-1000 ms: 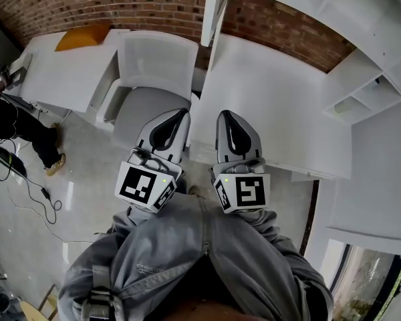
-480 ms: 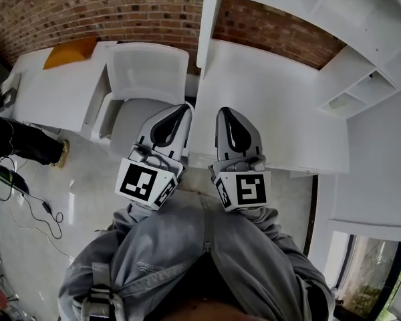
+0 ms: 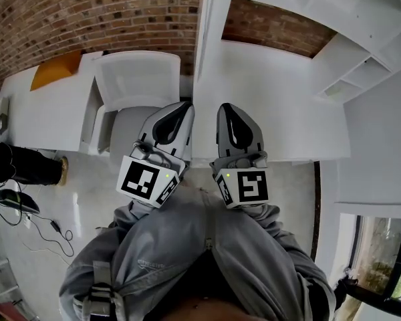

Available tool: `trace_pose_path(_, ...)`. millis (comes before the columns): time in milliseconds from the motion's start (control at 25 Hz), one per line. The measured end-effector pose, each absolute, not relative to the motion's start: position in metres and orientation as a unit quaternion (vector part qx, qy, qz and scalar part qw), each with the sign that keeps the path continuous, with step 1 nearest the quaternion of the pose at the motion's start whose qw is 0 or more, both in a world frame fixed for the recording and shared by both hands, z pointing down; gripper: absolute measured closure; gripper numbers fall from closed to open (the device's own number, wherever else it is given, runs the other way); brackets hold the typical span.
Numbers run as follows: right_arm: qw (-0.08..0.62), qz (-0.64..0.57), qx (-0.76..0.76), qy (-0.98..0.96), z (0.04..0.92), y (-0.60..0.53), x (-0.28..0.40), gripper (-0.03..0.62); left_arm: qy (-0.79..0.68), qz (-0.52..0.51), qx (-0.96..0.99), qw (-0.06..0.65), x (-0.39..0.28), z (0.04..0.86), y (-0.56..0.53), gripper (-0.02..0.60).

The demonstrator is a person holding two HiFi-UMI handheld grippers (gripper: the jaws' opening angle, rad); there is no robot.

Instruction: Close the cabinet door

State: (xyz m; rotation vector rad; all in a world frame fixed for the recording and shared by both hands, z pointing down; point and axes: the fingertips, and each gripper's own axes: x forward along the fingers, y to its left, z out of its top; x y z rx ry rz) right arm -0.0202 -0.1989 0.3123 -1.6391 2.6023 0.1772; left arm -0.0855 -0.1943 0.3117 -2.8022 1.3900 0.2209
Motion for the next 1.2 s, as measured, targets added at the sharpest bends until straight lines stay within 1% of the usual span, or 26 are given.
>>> trace_pose_path(480,0.034,0.055,-0.57,0.819,0.312,-0.204,-0.028,0.566,0.392,0.078,-0.917,0.01,-0.087,0.306,-0.206,0.577)
trace_pose_path(800,0.056,0.073,-0.562,0.822,0.282,-0.197,-0.026,0.566,0.392,0.087,-0.915,0.045,-0.088,0.279,-0.198,0.577)
trace_pose_path(1200,0.07,0.106,-0.545,0.829,0.245,-0.191,-0.024,0.566,0.392,0.106,-0.911,0.069,-0.088,0.248,-0.193,0.577)
